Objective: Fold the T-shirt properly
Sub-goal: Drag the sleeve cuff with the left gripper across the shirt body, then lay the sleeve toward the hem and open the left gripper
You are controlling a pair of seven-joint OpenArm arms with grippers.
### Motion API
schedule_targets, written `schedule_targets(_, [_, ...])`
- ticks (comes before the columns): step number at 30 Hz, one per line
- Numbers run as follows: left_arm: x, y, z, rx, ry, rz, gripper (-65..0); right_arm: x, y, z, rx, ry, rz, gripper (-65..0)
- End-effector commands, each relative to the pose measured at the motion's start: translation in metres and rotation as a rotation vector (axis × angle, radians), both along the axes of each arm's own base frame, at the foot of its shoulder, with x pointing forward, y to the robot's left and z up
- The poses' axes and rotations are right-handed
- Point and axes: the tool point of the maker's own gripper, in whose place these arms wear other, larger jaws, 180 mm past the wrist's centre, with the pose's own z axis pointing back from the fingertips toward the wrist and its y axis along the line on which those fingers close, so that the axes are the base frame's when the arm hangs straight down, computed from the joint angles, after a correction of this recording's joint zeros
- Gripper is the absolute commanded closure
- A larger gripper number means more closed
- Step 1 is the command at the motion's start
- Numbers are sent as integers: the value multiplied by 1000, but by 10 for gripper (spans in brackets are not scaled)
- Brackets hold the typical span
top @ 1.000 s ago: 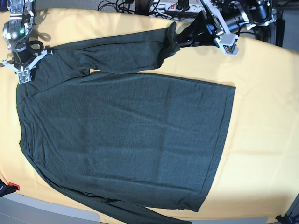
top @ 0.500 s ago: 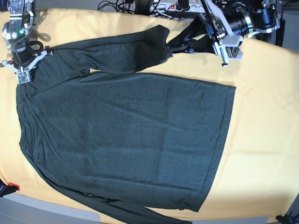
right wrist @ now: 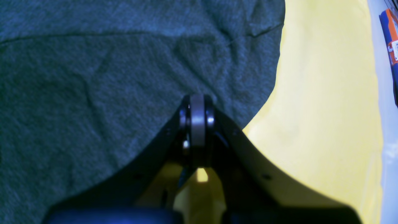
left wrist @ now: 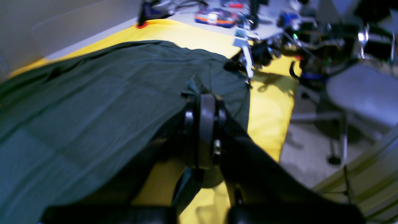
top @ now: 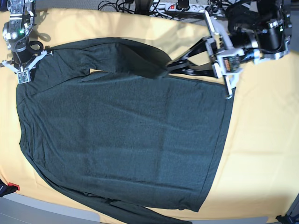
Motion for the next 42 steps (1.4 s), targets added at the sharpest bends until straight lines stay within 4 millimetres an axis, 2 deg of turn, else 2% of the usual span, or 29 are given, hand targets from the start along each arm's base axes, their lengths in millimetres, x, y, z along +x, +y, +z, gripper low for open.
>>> schedule_targets(1, [3, -3, 6, -20, -31, -23, 0, 1, -6, 5, -25, 2, 2, 0])
schedule_targets(8, [51, -24, -25, 23, -18, -89, 0, 0, -6, 4, -25, 4, 2, 0])
schedule_targets(13, [100, -29, -26, 48, -36, -77, 0, 0, -6, 4, -25, 5, 2, 0])
schedule_targets(20, [175, -33, 7, 4, -95, 3, 0, 0, -6, 4, -24, 4, 1, 0])
schedule_targets(30, [274, -52, 51, -126, -38, 102, 0, 0, -6, 4, -26, 5, 1, 0])
schedule_targets(33, [293, -62, 62, -151, -18, 111, 0, 0, -6, 4, -26, 5, 1, 0])
schedule_targets(37, [307, -77, 85, -174, -22, 105, 0, 0, -6, 4, -26, 5, 2, 0])
schedule_targets(42, [323, -81, 98, -150, -63, 130, 0, 0, -5, 4, -25, 6, 4, 0])
